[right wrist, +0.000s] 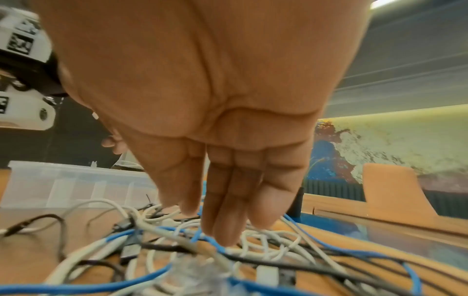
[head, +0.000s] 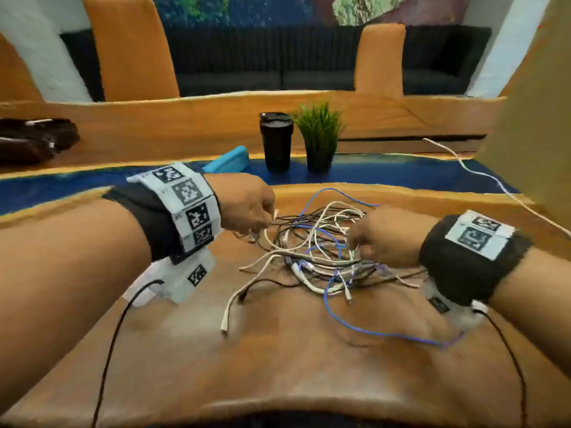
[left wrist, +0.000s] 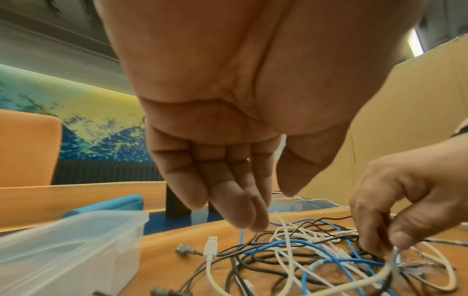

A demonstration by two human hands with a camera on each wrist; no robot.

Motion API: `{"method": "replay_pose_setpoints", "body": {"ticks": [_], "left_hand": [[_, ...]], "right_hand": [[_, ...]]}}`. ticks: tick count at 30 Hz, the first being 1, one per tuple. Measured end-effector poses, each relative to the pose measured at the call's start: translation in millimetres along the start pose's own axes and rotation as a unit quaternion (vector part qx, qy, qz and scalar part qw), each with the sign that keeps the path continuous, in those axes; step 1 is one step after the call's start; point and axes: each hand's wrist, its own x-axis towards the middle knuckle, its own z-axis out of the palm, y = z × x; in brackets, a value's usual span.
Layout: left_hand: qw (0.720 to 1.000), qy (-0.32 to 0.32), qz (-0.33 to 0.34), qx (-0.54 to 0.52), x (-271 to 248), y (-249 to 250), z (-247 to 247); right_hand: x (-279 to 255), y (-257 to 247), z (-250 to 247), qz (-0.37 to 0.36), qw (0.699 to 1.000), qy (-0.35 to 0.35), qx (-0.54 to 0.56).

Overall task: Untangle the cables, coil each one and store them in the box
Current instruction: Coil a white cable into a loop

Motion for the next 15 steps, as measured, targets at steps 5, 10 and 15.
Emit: {"method": "replay_pose_setpoints", "body": {"ticks": [5,10,15], "left_hand": [[0.999,0.030,-0.011,-0.042,-47,6,-11],[0.994,0.095,-0.002,-0.051,-72,13,-30],[0.992,0.114,0.021,-0.041,-59,19,-39]], "right_hand": [[-5,-33,7,-0.003,0.999,0.036,0.011],[22,-53,2,-0.002,0.997,0.070,-0.015],[56,-60,10,-0.002,0.996,0.039,-0.075]]}}
